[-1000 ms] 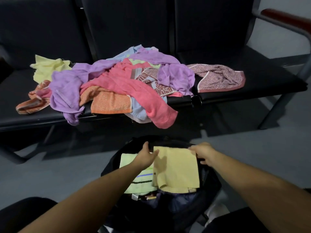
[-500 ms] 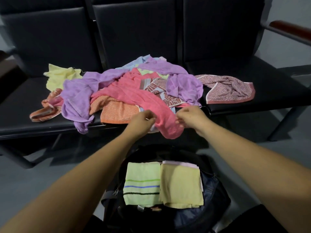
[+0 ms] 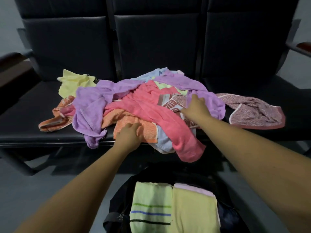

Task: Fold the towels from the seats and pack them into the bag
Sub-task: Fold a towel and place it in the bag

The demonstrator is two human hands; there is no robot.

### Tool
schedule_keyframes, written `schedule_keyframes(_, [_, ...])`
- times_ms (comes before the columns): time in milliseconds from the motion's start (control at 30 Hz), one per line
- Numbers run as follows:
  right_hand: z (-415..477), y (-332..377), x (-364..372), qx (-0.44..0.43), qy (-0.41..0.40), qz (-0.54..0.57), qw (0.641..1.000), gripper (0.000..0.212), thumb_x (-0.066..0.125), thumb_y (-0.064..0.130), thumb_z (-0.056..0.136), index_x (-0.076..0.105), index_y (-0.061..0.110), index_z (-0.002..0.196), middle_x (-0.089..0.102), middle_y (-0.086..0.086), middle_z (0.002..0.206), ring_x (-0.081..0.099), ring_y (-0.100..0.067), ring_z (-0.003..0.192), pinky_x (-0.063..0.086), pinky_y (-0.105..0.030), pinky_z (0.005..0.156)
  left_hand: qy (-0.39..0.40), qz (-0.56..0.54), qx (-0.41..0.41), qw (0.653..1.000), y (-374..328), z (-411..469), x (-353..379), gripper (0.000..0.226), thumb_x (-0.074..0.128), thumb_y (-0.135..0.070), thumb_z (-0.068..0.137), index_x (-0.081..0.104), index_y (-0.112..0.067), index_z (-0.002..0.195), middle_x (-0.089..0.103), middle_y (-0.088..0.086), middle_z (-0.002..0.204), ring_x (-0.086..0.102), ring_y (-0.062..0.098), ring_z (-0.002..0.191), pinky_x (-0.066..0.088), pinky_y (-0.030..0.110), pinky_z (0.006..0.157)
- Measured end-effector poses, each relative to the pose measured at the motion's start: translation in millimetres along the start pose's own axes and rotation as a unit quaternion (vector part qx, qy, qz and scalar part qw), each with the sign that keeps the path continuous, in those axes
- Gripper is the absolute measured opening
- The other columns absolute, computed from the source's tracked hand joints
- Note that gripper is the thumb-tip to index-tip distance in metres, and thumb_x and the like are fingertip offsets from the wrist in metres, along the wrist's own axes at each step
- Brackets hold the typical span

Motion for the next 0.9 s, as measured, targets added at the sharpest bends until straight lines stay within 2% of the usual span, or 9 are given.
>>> schedule_keyframes(167, [24.8,-32.5,17.4,0.017,0.005,-0.044,0.999,0.04,0.069,0.026,0.095,0.061,-0.005,0.119,0.064,-0.019,0.093,0.062,-0.035,0.088,0.039,-0.031,0.06,-0.007,0.055,-0.011,0.998,-7.3,7.6,-1.0,0.034,0.054,-0.037,0.094,0.058,-0.032,0.128,0.047,0.005,0.129,0.043,0.028,0.126,0.031,0.048,0.103])
schedule_keyframes(267, [24.0,-40.3,4.4,0.042,-0.057,-0.017,0.997,0.023,0.056,0.017,0.101,0.062,-0.003,0.095,0.048,-0.005,0.066,0.05,-0.025,0.064,0.028,-0.03,0.051,-0.003,0.049,-0.021,0.999,-9.7,11.1,-4.5,0.034,0.059,-0.038,0.09,0.059,-0.031,0.123,0.046,0.006,0.127,0.041,0.029,0.125,0.03,0.047,0.102])
schedule_keyframes(400, [1.4,-17.1,-37.3,-0.029,-0.128,0.122,0.984,0.042,0.05,0.028,0.104,0.049,0.016,0.064,0.048,0.003,0.056,0.046,-0.012,0.052,0.031,-0.028,0.046,-0.048,-0.008,-0.037,0.998,-7.7,16.0,-8.9,0.025,0.059,-0.033,0.091,0.068,-0.024,0.113,0.054,0.01,0.12,0.05,0.032,0.117,0.037,0.043,0.1])
schedule_keyframes(533, [-47.4,22.2,-70.2,-0.096,-0.058,0.284,0.952,0.032,0.058,0.007,0.098,0.056,0.009,0.066,0.05,0.012,0.045,0.041,0.003,0.04,0.031,-0.011,0.042,-0.124,-0.169,0.019,0.978,-33.9,9.4,-33.1,0.024,0.057,-0.027,0.097,0.071,-0.007,0.095,0.069,0.011,0.091,0.062,0.021,0.082,0.046,0.022,0.071])
schedule_keyframes(600, [-74.8,35.0,-75.5,-0.119,0.011,0.366,0.923,0.028,0.06,-0.001,0.095,0.058,0.007,0.068,0.048,0.008,0.05,0.043,-0.005,0.044,0.035,-0.017,0.044,-0.011,-0.387,-0.02,0.922,-55.0,1.6,-28.6,0.038,0.055,-0.04,0.1,0.07,-0.005,0.1,0.074,0.013,0.094,0.069,0.021,0.084,0.056,0.029,0.083])
schedule_keyframes(667, [-103.1,46.0,-69.3,-0.129,0.117,0.462,0.87,0.039,0.061,-0.003,0.094,0.055,0.016,0.061,0.045,0.002,0.054,0.043,-0.012,0.049,0.036,-0.02,0.048,0.163,-0.581,-0.08,0.793,-82.3,-11.1,-15.4,0.067,0.053,-0.061,0.092,0.063,-0.001,0.118,0.073,0.018,0.109,0.072,0.031,0.098,0.057,0.047,0.092])
schedule_keyframes(733, [-130.2,50.9,-63.2,-0.151,0.168,0.444,0.867,0.035,0.062,-0.002,0.094,0.057,0.014,0.064,0.051,0.002,0.053,0.048,-0.011,0.05,0.042,-0.021,0.051,0.282,-0.663,-0.087,0.689,-108.6,-27.9,-10.6,0.074,0.054,-0.062,0.089,0.058,0.005,0.121,0.069,0.021,0.107,0.071,0.033,0.089,0.061,0.047,0.084])
schedule_keyframes(833, [-152.7,41.5,-54.6,-0.181,0.159,0.356,0.903,0.014,0.069,0.004,0.092,0.069,0.0,0.079,0.064,-0.012,0.063,0.057,-0.016,0.061,0.047,-0.026,0.063,0.284,-0.67,-0.077,0.682,-131.6,-44.0,-12.2,0.029,0.053,-0.015,0.093,0.059,0.01,0.106,0.062,0.023,0.092,0.067,0.025,0.065,0.061,0.03,0.056])
schedule_keyframes(900, [-159.5,24.4,-48.7,-0.172,0.169,0.327,0.914,0.017,0.077,0.011,0.087,0.069,0.0,0.077,0.06,-0.006,0.066,0.053,-0.012,0.065,0.043,-0.024,0.064,0.243,-0.657,-0.078,0.709,-131.9,-47.2,-11.0,0.025,0.044,0.007,0.095,0.059,0.008,0.114,0.065,0.025,0.098,0.069,0.026,0.071,0.061,0.031,0.058])
Point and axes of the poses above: each hand's wrist, its own z-axis towards the middle knuckle, its own x-axis out of the palm, y = z × x, the point moved 5 cm from there along z, towards the middle knuckle
